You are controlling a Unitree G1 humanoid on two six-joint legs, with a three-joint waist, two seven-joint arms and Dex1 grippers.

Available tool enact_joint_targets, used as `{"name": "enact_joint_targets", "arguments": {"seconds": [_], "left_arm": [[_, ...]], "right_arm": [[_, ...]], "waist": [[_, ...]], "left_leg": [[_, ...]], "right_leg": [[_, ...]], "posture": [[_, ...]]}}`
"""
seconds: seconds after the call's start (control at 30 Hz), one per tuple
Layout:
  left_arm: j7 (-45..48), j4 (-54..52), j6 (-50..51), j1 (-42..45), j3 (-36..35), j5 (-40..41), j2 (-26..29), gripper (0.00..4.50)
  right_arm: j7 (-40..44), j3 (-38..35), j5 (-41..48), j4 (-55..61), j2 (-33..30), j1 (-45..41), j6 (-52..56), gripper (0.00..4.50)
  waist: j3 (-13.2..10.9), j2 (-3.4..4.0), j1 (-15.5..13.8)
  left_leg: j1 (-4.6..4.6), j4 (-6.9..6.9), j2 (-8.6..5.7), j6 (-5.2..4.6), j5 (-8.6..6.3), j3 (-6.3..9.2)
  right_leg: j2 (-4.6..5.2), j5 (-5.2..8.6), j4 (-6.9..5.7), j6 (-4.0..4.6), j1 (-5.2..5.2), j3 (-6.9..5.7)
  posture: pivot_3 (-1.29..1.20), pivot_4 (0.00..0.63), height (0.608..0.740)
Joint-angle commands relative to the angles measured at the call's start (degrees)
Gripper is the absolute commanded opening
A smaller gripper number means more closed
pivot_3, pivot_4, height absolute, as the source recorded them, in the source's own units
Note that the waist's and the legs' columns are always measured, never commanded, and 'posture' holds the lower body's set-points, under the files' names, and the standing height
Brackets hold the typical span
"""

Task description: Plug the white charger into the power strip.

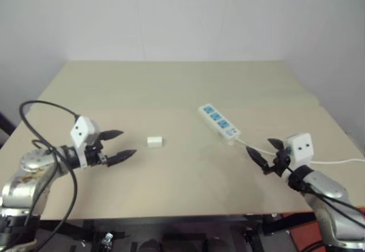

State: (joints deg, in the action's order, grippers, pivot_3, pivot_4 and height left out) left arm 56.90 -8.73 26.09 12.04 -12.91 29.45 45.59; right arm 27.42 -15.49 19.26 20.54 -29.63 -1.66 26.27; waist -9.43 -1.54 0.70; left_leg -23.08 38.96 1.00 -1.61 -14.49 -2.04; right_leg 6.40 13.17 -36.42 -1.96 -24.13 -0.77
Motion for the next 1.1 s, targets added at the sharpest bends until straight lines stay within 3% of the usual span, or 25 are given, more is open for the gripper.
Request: {"name": "enact_joint_targets", "arguments": {"seconds": [0.03, 0.3, 0.9, 1.1], "left_arm": [[-0.4, -0.9, -1.8, 0.2, 0.2, -0.2, -0.9, 4.50], [-0.9, 0.5, -2.9, 2.5, 1.6, -1.1, -2.4, 4.50], [-0.2, 0.4, -3.6, 2.1, 1.1, -0.7, -2.4, 4.50], [1.7, -0.2, -3.2, 3.4, 1.7, 0.2, -2.5, 4.50]], "right_arm": [[-0.6, -0.5, -0.7, 1.1, 0.1, 0.4, -2.3, 4.47], [-2.3, 1.5, -2.0, 0.7, 2.3, -0.6, -3.0, 4.47], [0.7, 2.7, -2.4, -3.7, 0.5, -5.5, -3.4, 4.47], [1.2, 5.5, -3.9, -9.2, 1.3, -10.2, -5.1, 4.47]], "waist": [[0.0, 0.00, 0.0], [0.0, 0.00, 0.0], [0.0, 0.00, 0.0], [0.0, 0.00, 0.1]], "left_leg": [[0.00, 0.00, 0.00, 0.00, 0.00, 0.00], [0.03, 0.02, -0.01, 0.01, 0.01, 0.00], [0.08, 0.02, 0.00, 0.01, 0.01, -0.03], [0.08, 0.03, -0.01, 0.01, 0.01, -0.04]], "right_leg": [[0.00, 0.00, 0.00, 0.00, 0.00, 0.00], [0.00, 0.00, -0.12, 0.00, -0.01, 0.03], [0.00, 0.00, -0.17, 0.00, 0.00, 0.05], [0.00, 0.00, -0.18, 0.00, 0.00, 0.06]], "posture": [[0.00, 0.150, 0.740], [0.00, 0.150, 0.740], [0.00, 0.150, 0.740], [0.00, 0.150, 0.740]]}}
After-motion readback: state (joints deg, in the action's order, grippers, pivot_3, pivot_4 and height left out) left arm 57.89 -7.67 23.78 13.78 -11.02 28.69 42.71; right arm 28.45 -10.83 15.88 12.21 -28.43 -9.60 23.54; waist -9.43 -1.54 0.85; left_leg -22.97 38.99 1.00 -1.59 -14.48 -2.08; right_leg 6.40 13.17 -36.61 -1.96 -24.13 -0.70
